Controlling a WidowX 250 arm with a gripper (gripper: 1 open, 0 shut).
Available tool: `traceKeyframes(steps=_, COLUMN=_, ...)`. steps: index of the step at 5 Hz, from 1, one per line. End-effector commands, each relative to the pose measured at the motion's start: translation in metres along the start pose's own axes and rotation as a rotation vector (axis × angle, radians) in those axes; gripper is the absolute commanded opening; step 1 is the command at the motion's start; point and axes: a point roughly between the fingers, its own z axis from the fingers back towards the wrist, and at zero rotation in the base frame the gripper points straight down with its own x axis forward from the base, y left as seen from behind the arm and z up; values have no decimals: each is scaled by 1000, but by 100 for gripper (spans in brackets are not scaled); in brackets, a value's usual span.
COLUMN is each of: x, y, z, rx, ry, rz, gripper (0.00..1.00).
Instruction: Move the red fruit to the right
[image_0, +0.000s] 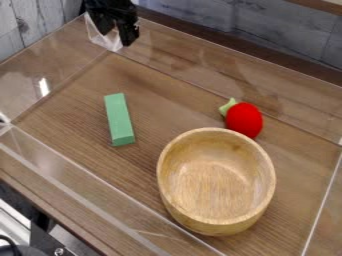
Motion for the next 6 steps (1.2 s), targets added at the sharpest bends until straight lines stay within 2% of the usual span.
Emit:
traceKeyframes(steps=1, x=16, y=-9, z=19, rx=19, ry=-58, rz=-52, gripper=100)
traceKeyframes(steps=2, x=20, y=-27, z=18, rx=-4, ry=-50, rz=-106, gripper=100)
traceKeyframes(steps=4, x=7, y=5, z=16, rx=13, ry=-24, rz=-75, gripper=100)
traceKeyframes(steps=5, x=4, y=15, z=7, rx=26, ry=0, rz=-92, gripper=100)
traceKeyframes(steps=6, x=-1, y=10, z=10, rx=20, ry=7, rz=-104, gripper=100)
